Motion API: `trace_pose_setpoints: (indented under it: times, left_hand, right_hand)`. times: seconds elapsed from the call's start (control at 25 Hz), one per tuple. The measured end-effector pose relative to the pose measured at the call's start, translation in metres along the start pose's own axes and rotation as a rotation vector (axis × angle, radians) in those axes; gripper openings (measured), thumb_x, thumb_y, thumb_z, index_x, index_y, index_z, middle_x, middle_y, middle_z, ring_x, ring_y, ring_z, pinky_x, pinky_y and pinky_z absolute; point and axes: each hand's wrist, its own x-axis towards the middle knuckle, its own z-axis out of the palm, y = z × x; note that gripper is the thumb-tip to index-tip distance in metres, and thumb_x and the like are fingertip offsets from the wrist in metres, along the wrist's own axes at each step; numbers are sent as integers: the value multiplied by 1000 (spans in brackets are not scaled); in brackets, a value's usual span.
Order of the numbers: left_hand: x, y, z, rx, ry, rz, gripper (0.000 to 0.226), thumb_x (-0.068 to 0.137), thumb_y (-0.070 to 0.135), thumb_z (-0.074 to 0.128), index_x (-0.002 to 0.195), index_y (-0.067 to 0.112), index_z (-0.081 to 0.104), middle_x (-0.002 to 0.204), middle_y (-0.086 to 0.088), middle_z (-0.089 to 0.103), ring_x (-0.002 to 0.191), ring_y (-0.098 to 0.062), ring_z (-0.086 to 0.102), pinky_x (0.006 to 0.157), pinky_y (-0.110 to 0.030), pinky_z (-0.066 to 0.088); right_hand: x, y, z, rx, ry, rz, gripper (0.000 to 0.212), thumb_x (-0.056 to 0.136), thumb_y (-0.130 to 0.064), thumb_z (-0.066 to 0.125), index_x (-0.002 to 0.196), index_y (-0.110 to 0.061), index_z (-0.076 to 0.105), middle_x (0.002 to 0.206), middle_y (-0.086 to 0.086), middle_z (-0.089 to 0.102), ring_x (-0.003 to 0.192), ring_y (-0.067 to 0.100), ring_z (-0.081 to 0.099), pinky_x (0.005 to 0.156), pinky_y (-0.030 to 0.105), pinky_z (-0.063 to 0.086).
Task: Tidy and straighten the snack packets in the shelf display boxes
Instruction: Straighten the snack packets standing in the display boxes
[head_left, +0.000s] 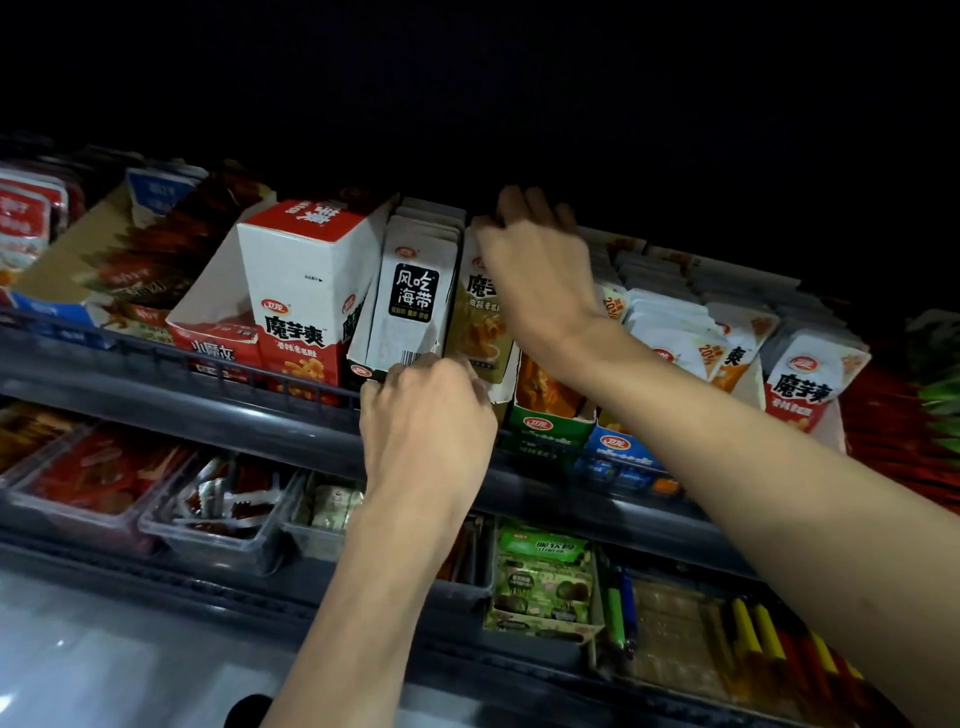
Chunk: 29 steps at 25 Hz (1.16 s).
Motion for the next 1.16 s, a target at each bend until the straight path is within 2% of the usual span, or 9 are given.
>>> trace_pose_setpoints:
  times: [0.12,0.24,0.36,0.48,0.68,0.92,1.0,1.08,1.16]
  left_hand:
    - [2,2,2,-89,52,49,18,96,17,50,96,22,68,97,-1,70,91,-23,63,88,-40,48]
    - [2,8,7,-192,61,119,15,94,14,56,99,21,69,102,0,69,95,-22,64,89,-43,51]
    - [-2,15,15,-204,18,167,16,94,17,56,103,22,68,109,0,69,99,-22,63,90,-43,51]
    - [-5,21,22,-138,12,178,14,93,19,57,99,24,69,111,1,66,102,-21,59,92,-43,49]
    - [-3,26,29,-114,77,143,13,91,22,59,99,22,70,108,1,67,101,-21,60,91,-42,49]
    - [-3,29,34,-149,136,133,21,89,25,62,110,20,64,110,-2,65,100,-25,60,84,-47,51]
    - [-1,29,34,-212,178,118,30,90,27,63,118,18,58,113,-2,63,103,-24,58,86,-48,50]
    - [1,31,33,-338,224,105,42,92,34,62,128,17,52,120,0,60,110,-22,56,92,-47,48]
    - [1,34,31,-466,266,120,46,94,39,58,135,20,49,123,3,59,113,-19,54,94,-44,48]
  right_hand:
    - [-16,16,-17,-25,134,81,33,82,-8,73,112,-18,65,112,6,63,107,30,58,91,43,41]
    - [-46,42,-26,-53,192,139,27,88,-14,65,115,-16,66,108,6,64,104,30,57,90,40,35]
    - [-74,52,-17,-110,83,164,34,90,-19,64,123,-10,64,116,10,62,111,32,54,100,42,31]
    - [-82,51,-6,-93,0,184,42,90,-19,66,129,-9,60,123,12,60,118,33,52,111,45,29]
    - [-91,55,1,64,173,215,39,85,-13,72,124,-15,62,116,8,65,113,29,57,114,42,26]
    - [-86,60,1,298,344,169,21,87,-13,73,108,-13,71,92,4,72,98,25,64,113,37,24]
    - [-84,62,-6,443,421,127,17,90,-13,67,105,-10,72,92,6,71,96,26,64,105,35,33]
    - [-85,66,-20,618,515,115,15,93,-11,62,102,-5,72,96,8,68,96,23,63,89,32,48]
    - [-87,72,-40,770,619,109,11,94,-4,59,100,-1,69,98,8,64,95,16,62,81,24,51]
